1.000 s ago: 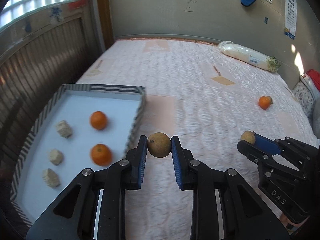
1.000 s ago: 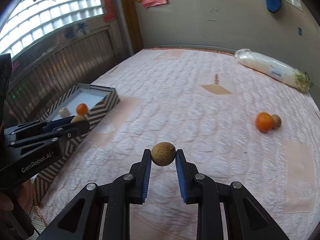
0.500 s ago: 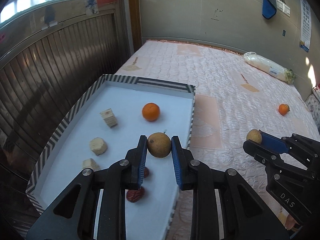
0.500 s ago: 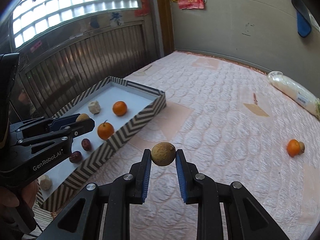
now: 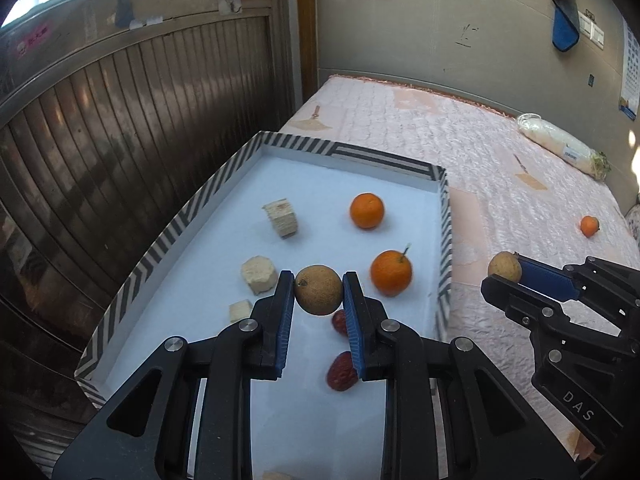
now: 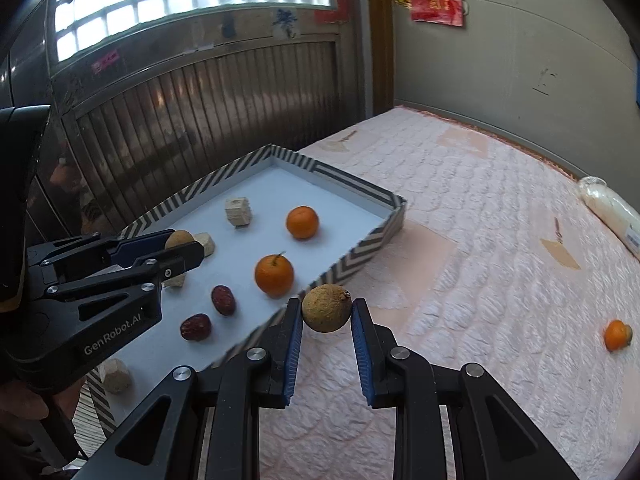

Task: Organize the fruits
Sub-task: 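Carry the brown fruit with the left tool while the right tool carries its fruit over the tray, then open the left tool to drop its fruit while the right tool releases its fruit into the tray, then move both open tools back toward the last orange and brown fruit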

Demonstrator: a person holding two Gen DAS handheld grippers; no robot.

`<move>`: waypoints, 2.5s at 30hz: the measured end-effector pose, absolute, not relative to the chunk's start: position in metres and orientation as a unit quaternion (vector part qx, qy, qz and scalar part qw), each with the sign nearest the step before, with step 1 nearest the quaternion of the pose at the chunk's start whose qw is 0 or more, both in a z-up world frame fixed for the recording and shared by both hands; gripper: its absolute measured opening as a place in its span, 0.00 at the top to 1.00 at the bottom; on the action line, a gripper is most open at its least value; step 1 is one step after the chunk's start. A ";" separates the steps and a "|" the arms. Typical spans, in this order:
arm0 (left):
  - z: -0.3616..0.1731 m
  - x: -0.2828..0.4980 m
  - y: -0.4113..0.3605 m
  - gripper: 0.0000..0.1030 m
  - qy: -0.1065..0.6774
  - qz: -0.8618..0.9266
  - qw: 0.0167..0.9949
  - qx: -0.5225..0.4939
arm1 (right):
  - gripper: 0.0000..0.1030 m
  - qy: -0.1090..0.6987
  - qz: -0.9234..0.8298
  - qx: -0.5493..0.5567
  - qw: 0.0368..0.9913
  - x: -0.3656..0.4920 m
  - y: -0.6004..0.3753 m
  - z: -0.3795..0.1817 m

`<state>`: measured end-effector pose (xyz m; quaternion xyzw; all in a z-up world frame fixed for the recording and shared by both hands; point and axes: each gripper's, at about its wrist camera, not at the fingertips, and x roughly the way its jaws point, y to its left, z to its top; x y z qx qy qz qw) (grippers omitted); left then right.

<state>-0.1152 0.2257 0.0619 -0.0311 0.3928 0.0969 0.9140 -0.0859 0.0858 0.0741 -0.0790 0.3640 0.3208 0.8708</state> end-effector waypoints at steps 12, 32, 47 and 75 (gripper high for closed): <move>0.048 -0.120 0.253 0.77 0.407 0.111 0.906 -0.047 | 0.77 0.371 0.356 -0.123 0.849 -0.086 0.137 0.064; 0.045 -0.112 0.264 0.55 0.424 0.116 0.896 -0.064 | 0.77 0.385 0.383 -0.158 0.824 -0.085 0.166 0.048; 0.058 -0.111 0.247 0.45 0.398 0.124 0.907 -0.049 | 0.72 0.360 0.367 -0.129 0.848 -0.091 0.140 0.064; 0.049 -0.036 0.065 0.45 0.433 -0.038 0.901 -0.008 | 0.64 0.407 0.202 -0.034 0.890 -0.038 -0.056 0.047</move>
